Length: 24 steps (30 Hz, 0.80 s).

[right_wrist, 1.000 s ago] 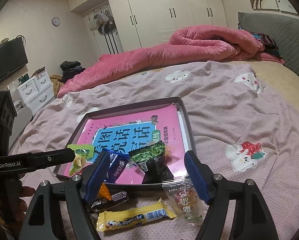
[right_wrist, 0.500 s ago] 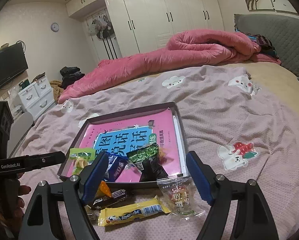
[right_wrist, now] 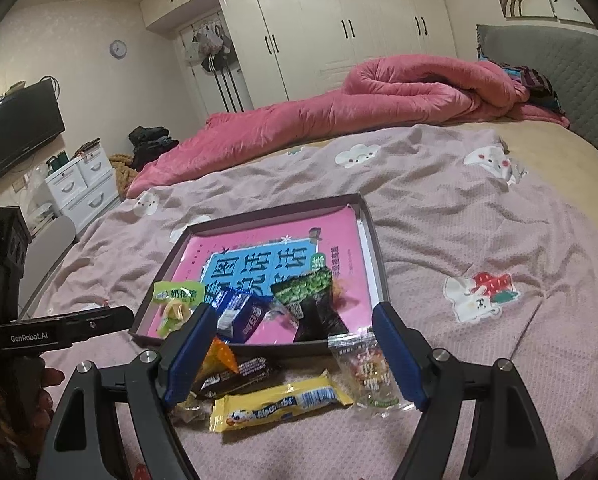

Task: Organize snacks
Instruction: 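Withdraw both tools from the tray back toward the snack pile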

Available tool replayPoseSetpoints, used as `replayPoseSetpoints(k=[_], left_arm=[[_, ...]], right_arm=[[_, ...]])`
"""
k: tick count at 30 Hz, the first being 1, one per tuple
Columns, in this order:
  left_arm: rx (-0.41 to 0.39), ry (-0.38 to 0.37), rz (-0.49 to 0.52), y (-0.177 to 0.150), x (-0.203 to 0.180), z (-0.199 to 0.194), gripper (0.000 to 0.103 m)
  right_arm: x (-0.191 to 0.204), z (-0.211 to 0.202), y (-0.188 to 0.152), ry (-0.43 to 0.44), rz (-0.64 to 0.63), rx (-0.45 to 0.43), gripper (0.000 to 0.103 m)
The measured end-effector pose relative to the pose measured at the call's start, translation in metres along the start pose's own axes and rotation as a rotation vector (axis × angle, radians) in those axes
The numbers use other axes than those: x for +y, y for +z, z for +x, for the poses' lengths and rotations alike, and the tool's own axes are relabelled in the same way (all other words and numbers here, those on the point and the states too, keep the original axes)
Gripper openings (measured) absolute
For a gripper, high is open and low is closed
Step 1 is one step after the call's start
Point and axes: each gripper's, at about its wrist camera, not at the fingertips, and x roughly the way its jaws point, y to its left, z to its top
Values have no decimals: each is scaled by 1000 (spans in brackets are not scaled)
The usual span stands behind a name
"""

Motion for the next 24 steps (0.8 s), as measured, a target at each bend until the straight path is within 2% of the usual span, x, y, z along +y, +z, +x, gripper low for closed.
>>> replayPoseSetpoints(k=[24], left_arm=[[80, 1, 84, -34, -21, 4, 82]], right_arm=[[11, 1, -25, 39, -25, 90, 79]])
